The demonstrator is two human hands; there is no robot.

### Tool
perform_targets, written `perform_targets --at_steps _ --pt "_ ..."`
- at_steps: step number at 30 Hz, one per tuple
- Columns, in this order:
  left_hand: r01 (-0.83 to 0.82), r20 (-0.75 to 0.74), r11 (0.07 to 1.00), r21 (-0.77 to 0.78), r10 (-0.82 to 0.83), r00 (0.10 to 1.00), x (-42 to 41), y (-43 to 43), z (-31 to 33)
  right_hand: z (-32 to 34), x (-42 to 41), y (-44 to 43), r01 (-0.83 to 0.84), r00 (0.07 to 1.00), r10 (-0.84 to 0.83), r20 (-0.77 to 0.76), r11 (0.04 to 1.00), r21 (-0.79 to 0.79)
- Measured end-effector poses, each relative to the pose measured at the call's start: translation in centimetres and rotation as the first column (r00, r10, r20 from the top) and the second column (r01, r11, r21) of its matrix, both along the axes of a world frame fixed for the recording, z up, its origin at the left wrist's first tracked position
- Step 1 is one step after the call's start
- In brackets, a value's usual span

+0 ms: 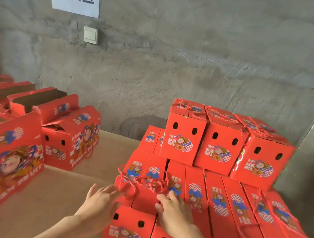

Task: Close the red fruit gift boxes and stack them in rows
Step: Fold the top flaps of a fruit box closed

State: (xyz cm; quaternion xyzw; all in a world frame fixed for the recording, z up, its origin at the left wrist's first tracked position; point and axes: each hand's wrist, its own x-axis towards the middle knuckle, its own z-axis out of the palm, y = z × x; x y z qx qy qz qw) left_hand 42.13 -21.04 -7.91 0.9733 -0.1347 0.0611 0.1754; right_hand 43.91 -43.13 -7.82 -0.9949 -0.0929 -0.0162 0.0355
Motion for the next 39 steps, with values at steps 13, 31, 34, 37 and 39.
perform_targets --at_steps 13,31,34,37,39 --pt "-0.17 0.088 0.962 -0.212 0.192 0.977 -18.3 17.5 3.8 3.0 -7.8 15.7 -0.189 0.975 0.216 -0.054 0.932 0.311" --pt "-0.383 0.092 0.608 -0.696 0.604 0.792 -30.9 43.7 2.5 -4.7 -28.8 47.5 0.094 0.978 0.095 -0.185 0.591 0.801" --pt "-0.39 0.06 0.605 -0.694 0.589 0.806 -31.0 43.9 1.0 -5.7 -29.3 48.5 0.125 0.981 0.042 -0.189 0.607 0.785" --pt "-0.398 0.032 0.602 -0.692 0.576 0.817 -31.2 43.6 -0.2 -6.0 -29.3 48.8 0.15 0.981 0.013 -0.194 0.586 0.796" --pt "-0.396 0.017 0.606 -0.69 0.56 0.828 -31.2 43.3 -0.8 -6.1 -29.1 48.5 0.153 0.978 0.034 -0.207 0.556 0.817"
